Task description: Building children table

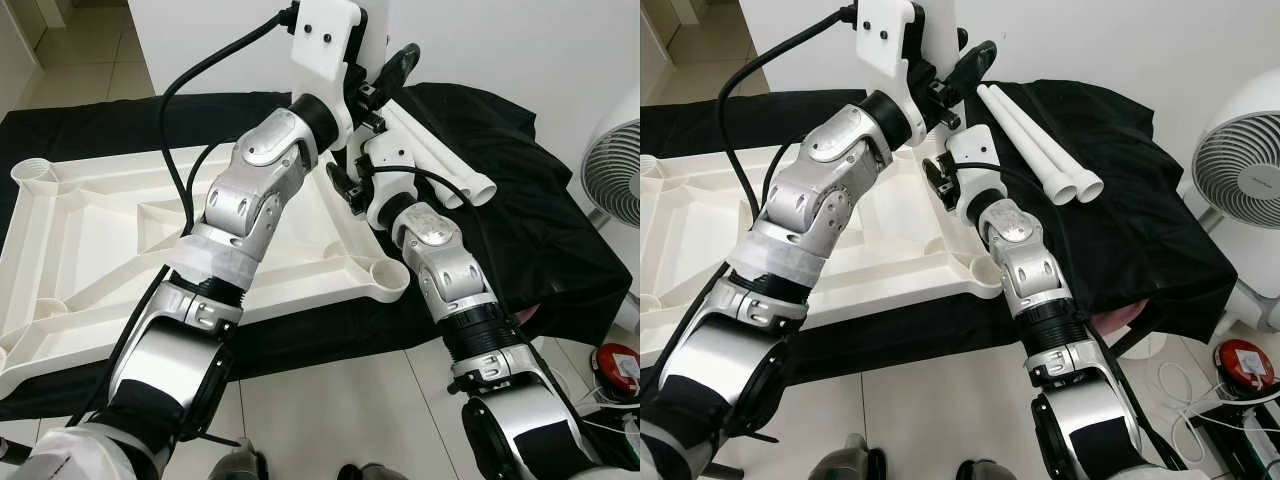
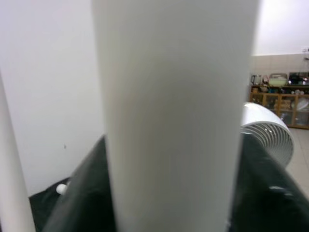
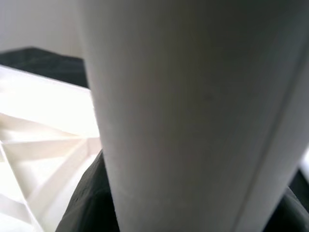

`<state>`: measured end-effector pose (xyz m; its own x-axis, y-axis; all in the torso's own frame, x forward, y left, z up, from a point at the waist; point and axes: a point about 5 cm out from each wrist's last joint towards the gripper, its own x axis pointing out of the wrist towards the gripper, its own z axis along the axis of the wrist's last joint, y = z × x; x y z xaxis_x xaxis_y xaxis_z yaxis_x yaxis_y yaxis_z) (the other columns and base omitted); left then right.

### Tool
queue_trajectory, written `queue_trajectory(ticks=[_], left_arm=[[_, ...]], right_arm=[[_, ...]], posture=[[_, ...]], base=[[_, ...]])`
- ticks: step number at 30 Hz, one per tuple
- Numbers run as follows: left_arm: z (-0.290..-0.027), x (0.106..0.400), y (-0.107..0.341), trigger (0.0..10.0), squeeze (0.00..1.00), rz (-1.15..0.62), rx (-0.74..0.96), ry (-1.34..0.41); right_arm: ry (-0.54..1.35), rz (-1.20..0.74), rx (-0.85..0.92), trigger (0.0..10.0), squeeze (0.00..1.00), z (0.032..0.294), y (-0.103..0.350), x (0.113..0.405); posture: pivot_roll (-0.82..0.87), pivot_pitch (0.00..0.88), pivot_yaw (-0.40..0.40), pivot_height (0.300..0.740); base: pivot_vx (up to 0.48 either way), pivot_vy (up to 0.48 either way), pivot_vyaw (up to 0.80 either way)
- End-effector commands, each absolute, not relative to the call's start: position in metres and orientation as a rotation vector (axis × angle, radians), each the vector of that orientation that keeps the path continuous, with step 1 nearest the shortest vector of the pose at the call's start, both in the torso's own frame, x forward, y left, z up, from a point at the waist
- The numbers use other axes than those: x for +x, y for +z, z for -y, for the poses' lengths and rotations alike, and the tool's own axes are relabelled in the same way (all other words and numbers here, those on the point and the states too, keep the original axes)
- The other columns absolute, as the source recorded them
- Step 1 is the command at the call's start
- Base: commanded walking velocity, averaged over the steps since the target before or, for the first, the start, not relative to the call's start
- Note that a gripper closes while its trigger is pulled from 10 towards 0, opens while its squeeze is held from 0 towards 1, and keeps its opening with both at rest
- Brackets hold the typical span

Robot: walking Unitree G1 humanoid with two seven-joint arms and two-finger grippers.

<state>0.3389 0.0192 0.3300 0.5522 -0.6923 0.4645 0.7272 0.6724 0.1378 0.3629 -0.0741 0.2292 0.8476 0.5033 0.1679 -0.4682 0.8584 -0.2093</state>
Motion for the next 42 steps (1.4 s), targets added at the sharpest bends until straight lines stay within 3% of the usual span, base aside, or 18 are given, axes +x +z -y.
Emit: queue_trajectory(ticks=[1, 8, 9, 14, 16, 21, 22, 23, 24, 25, 35, 42], left_arm=[[-0.010, 0.330, 0.325, 10.0, 1.00, 0.499, -0.064, -0.957], [-0.012, 0.327, 0.325, 10.0, 1.00, 0.498, -0.066, -0.976], [-0.014, 0.327, 0.326, 10.0, 0.00, 0.500, -0.075, -0.971], [-0.032, 0.334, 0.333, 10.0, 0.00, 0.510, -0.190, -0.904], [-0.056, 0.341, 0.345, 10.0, 0.00, 0.530, -0.363, -0.824], [-0.081, 0.343, 0.354, 10.0, 0.00, 0.564, -0.505, -0.774], [-0.092, 0.343, 0.356, 10.0, 0.00, 0.582, -0.515, -0.757], [-0.099, 0.343, 0.355, 10.0, 0.00, 0.595, -0.489, -0.732], [-0.099, 0.343, 0.355, 10.0, 0.00, 0.595, -0.489, -0.732], [-0.104, 0.343, 0.351, 10.0, 0.00, 0.591, -0.466, -0.711], [-0.106, 0.346, 0.286, 10.0, 0.00, 0.426, -0.045, -0.592], [-0.103, 0.341, 0.262, 10.0, 0.00, 0.344, -0.013, -0.630]], right_arm=[[0.501, 0.227, -0.120, 10.0, 0.00, 0.073, 0.234, 0.363], [0.455, 0.209, -0.064, 10.0, 0.00, 0.074, 0.229, 0.363], [0.440, 0.204, -0.042, 10.0, 0.00, 0.075, 0.228, 0.363], [0.399, 0.196, 0.007, 10.0, 0.00, 0.078, 0.224, 0.363], [0.370, 0.189, 0.034, 10.0, 0.00, 0.081, 0.220, 0.363], [0.335, 0.182, 0.063, 10.0, 0.00, 0.087, 0.218, 0.364], [0.322, 0.180, 0.090, 7.3, 0.00, 0.090, 0.217, 0.364], [0.310, 0.182, 0.103, 2.6, 0.00, 0.093, 0.216, 0.364], [0.310, 0.182, 0.103, 2.6, 0.00, 0.093, 0.216, 0.364], [0.290, 0.198, 0.108, 10.0, 0.00, 0.096, 0.218, 0.363], [0.218, 0.301, 0.147, 10.0, 0.00, 0.110, 0.227, 0.359], [0.221, 0.311, 0.148, 10.0, 0.00, 0.113, 0.224, 0.357]], posture=[[0.01, 0.000, -0.003, 0.740], [0.01, 0.000, -0.007, 0.740], [0.01, 0.000, -0.009, 0.740], [0.01, 0.000, -0.010, 0.740], [0.01, 0.000, -0.018, 0.740], [0.01, 0.000, -0.021, 0.740], [0.02, 0.000, -0.020, 0.740], [0.02, 0.000, -0.019, 0.740], [0.02, 0.000, -0.019, 0.740], [0.02, 0.000, -0.017, 0.740], [0.03, 0.008, -0.021, 0.740], [0.03, 0.008, -0.025, 0.740]], base=[[0.000, 0.000, 0.00], [0.000, 0.000, 0.00], [0.000, 0.000, 0.00], [0.000, 0.000, 0.00], [0.000, 0.000, 0.00], [0.000, 0.000, 0.00], [0.000, 0.000, 0.00], [0.000, 0.000, 0.00], [0.000, 0.000, 0.00], [0.000, 0.000, 0.00], [0.000, 0.000, 0.00], [0.000, 0.000, 0.00]])
